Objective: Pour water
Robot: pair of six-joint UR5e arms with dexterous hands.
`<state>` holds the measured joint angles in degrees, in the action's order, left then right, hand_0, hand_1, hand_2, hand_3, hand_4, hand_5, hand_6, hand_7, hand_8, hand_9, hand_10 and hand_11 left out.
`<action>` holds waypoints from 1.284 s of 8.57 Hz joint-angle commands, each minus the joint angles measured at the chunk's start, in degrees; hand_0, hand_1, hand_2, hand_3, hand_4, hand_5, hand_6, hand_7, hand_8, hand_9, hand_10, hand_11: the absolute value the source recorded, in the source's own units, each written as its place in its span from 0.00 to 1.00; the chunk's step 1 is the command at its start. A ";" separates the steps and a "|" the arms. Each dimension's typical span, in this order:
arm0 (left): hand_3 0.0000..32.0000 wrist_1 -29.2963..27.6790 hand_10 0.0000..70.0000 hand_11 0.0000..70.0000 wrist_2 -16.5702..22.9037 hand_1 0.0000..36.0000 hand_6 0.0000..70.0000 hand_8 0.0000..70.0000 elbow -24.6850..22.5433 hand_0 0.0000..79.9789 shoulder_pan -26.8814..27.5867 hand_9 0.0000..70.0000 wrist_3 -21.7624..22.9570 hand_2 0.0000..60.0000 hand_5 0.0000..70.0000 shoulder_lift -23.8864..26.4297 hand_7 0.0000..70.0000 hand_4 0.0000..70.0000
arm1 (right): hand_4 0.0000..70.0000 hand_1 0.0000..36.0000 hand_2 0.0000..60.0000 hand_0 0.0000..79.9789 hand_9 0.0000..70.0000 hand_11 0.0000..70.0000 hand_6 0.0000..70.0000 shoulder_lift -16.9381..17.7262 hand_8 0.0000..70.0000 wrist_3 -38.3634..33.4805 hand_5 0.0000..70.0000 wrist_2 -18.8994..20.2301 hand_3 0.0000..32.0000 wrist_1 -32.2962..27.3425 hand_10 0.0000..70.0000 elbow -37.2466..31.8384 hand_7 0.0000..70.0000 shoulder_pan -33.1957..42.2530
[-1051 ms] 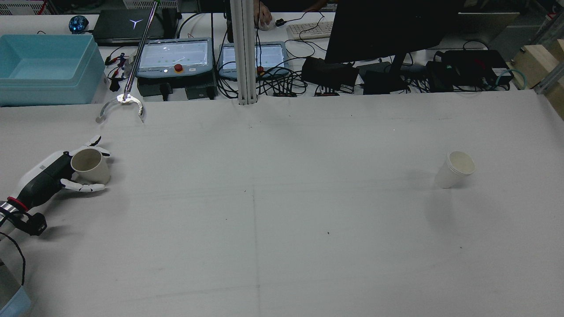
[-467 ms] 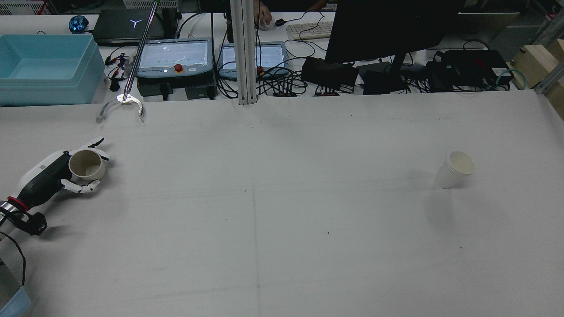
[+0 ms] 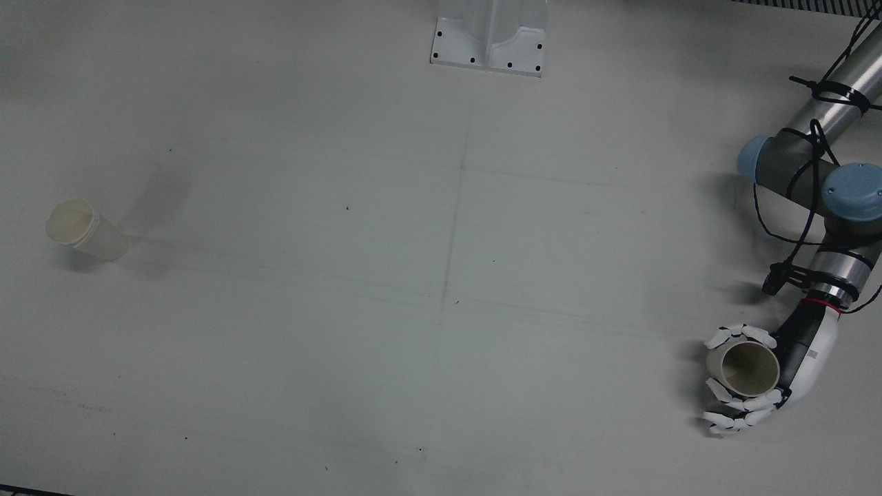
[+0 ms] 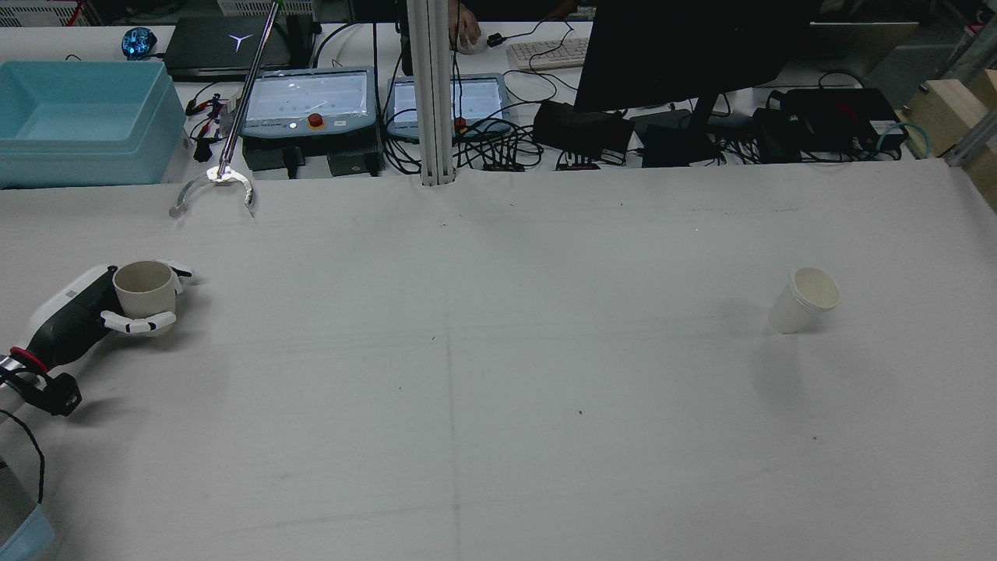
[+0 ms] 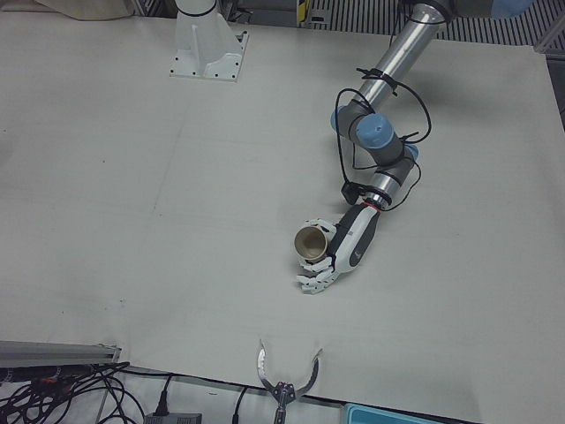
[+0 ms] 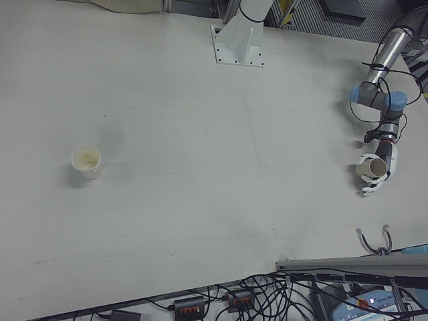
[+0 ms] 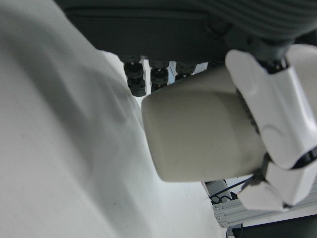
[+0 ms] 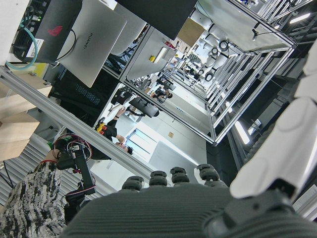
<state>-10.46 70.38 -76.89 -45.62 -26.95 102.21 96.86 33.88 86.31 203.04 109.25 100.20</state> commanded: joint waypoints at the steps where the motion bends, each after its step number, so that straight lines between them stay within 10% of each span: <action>1: 0.00 2.45 0.12 0.18 -0.33 0.15 0.25 0.18 -1.77 0.62 -0.09 0.30 1.28 0.00 1.00 -0.09 0.44 0.85 | 0.08 0.23 0.18 0.50 0.07 0.04 0.04 0.00 0.03 -0.04 0.00 0.00 0.00 -0.01 0.02 0.00 0.09 -0.18; 4: 0.00 3.42 0.11 0.17 -0.59 0.21 0.22 0.16 -2.56 0.59 -0.70 0.27 1.81 0.26 1.00 -0.17 0.40 0.80 | 0.08 0.23 0.19 0.50 0.08 0.05 0.04 0.00 0.03 -0.13 0.00 0.00 0.00 -0.01 0.02 -0.09 0.10 -0.62; 5: 0.00 4.99 0.11 0.16 -0.77 0.22 0.20 0.15 -3.35 0.55 -0.88 0.27 2.33 0.51 1.00 -0.35 0.39 0.76 | 0.08 0.23 0.19 0.50 0.08 0.05 0.05 0.00 0.03 -0.13 0.00 0.00 0.00 -0.01 0.02 -0.18 0.10 -0.70; 7: 0.00 4.83 0.11 0.16 -1.55 0.22 0.18 0.15 -3.36 0.54 -1.84 0.26 3.21 0.55 1.00 -0.44 0.36 0.73 | 0.08 0.23 0.19 0.50 0.08 0.05 0.05 0.00 0.03 -0.13 0.00 0.00 0.00 -0.01 0.02 -0.18 0.10 -0.79; 8: 0.00 4.75 0.11 0.17 -2.26 0.32 0.17 0.14 -3.44 0.53 -2.02 0.25 3.65 0.77 1.00 -0.44 0.35 0.69 | 0.08 0.23 0.19 0.51 0.08 0.05 0.05 0.00 0.03 -0.22 0.00 0.00 0.00 -0.01 0.02 -0.18 0.10 -0.79; 11: 0.00 3.26 0.10 0.15 -4.97 0.26 0.16 0.12 -3.62 0.54 -3.86 0.22 7.06 0.58 1.00 -0.44 0.32 0.68 | 0.10 0.24 0.19 0.51 0.07 0.03 0.05 -2.79 0.02 -0.04 0.00 -0.09 0.00 -0.10 0.01 -0.17 0.11 -4.12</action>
<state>-6.28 67.82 -80.37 -48.50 -22.97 101.77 96.67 33.68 86.28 203.02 109.13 98.74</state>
